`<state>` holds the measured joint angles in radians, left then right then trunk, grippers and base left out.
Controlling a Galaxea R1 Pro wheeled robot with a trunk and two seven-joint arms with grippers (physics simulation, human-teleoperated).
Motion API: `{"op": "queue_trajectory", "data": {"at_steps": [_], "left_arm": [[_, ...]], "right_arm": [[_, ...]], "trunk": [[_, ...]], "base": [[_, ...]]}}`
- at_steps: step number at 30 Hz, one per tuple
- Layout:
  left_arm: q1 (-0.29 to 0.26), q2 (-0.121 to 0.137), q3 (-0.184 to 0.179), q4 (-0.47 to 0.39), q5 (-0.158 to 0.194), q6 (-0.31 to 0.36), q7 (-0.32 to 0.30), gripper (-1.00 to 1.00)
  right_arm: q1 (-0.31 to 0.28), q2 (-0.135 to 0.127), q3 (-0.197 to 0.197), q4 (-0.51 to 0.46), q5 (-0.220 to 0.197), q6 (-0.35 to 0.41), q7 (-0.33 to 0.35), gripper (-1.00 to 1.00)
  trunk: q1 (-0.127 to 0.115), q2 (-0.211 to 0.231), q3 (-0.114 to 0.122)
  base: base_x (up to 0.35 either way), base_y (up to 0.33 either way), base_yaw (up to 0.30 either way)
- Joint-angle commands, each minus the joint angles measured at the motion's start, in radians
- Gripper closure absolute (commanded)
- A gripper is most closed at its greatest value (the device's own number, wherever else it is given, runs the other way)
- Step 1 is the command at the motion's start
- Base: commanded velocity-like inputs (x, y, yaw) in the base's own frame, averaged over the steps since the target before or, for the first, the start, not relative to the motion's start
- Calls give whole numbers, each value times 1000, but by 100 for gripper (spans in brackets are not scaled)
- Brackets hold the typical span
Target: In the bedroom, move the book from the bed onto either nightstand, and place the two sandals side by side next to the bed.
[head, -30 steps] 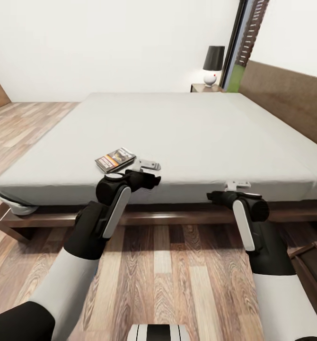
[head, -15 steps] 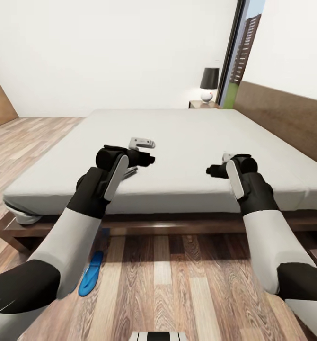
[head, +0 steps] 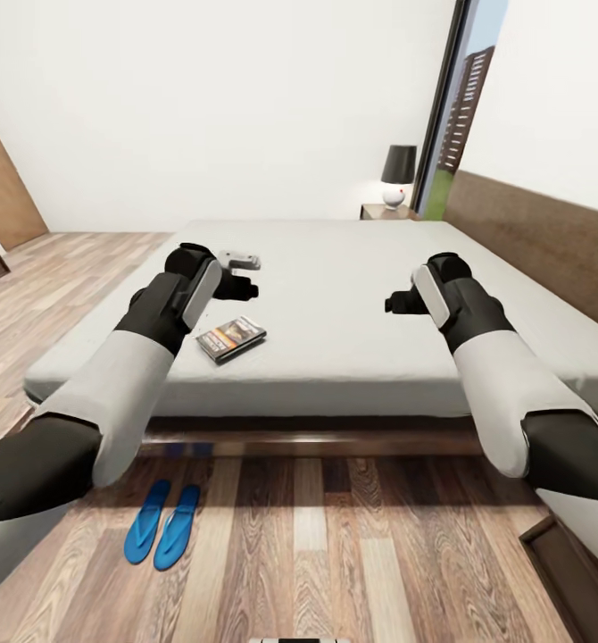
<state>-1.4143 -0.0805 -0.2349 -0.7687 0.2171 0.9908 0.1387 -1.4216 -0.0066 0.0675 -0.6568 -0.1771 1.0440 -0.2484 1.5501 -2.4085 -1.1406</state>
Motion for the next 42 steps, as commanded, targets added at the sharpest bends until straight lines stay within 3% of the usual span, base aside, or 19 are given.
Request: {"op": "queue_trajectory", "data": {"at_steps": [1, 3, 4, 8, 19, 25, 30, 37, 42], "left_arm": [[-4, 8, 0, 9, 14, 3, 8, -100], [-9, 22, 6, 22, 15, 3, 7, -100], [-15, 49, 43, 40, 16, 3, 7, -100], [-16, 57, 68, 46, 16, 3, 11, -100], [-15, 46, 75, 158, 16, -16, 15, -100], [-15, 42, 74, 174, 16, -25, 8, -100], [-14, 6, 74, 202, 15, -45, 3, -100], [-15, -17, 71, 295, 16, -117, 2, -100], [-16, -22, 71, 358, 14, -153, 2, -100]], "right_arm": [[-2, 0, 4, 0, -11, 3, -10, -100], [-3, 0, 5, 0, -12, 3, -10, -100], [-6, 2, 5, 1, -14, 3, -11, -100], [-6, 2, 1, 2, -16, 3, -11, -100], [-5, 2, -19, 2, -14, 3, -11, -100], [-5, 2, -19, 2, -13, 3, -11, -100], [-5, -1, -20, 1, -13, -4, -7, -100], [-5, -1, -13, 18, -7, -24, -9, -100], [-5, 1, -9, 124, -6, -84, -10, -100]], "trunk": [[-4, 7, 4], [-12, 21, 12], [-16, 28, 16], [-31, 56, 31], [-73, 133, 70], [-96, 175, 90], [-115, 210, 106], [-142, 259, 128], [-161, 294, 143]], "base": [[0, 0, 185], [0, 0, 204], [0, 0, 250], [0, 0, 258], [0, 0, 268], [0, 0, 152], [0, 0, 17], [0, 0, 3], [0, 0, 0]]}}
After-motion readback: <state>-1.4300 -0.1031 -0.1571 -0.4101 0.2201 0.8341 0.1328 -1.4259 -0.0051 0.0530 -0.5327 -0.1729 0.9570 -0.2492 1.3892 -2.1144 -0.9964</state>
